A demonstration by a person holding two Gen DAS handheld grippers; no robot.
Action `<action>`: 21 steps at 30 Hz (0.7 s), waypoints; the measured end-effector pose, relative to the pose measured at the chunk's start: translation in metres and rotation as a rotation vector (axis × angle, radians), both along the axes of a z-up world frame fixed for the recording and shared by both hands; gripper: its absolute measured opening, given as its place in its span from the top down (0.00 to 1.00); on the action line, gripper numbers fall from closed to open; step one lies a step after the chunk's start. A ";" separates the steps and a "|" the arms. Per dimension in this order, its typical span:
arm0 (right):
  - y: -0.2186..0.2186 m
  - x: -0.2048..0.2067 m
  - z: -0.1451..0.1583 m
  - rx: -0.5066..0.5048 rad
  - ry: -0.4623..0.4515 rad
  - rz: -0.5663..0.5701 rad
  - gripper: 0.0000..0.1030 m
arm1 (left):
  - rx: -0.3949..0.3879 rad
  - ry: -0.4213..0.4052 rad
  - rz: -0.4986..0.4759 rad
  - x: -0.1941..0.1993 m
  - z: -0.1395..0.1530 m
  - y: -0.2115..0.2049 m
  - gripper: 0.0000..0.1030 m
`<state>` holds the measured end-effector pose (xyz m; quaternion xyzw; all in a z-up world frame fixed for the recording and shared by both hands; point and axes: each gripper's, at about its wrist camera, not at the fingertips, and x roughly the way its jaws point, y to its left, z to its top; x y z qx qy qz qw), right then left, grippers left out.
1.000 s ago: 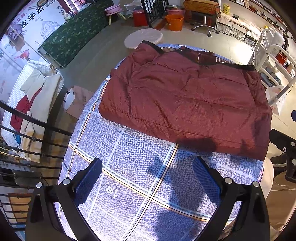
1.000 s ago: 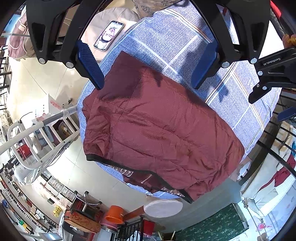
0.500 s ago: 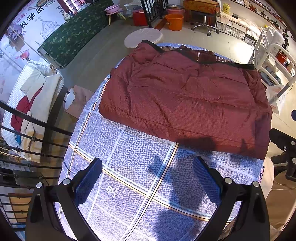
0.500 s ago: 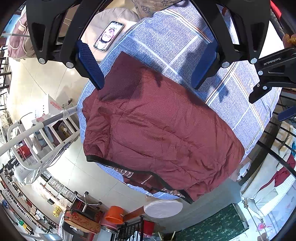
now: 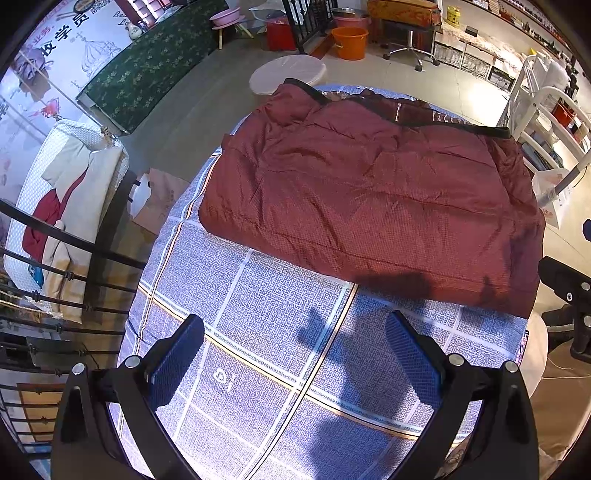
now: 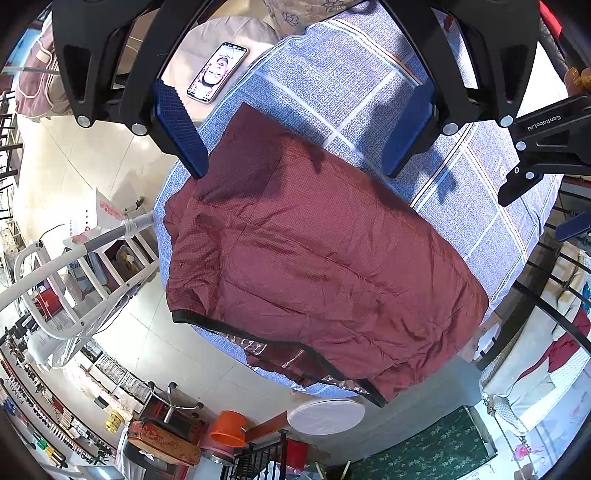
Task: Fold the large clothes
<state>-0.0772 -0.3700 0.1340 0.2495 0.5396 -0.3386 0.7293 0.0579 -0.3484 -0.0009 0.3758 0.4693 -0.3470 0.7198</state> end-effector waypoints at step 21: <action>0.002 -0.002 -0.006 0.003 0.002 0.004 0.09 | 0.006 0.014 0.014 0.002 -0.002 0.001 0.06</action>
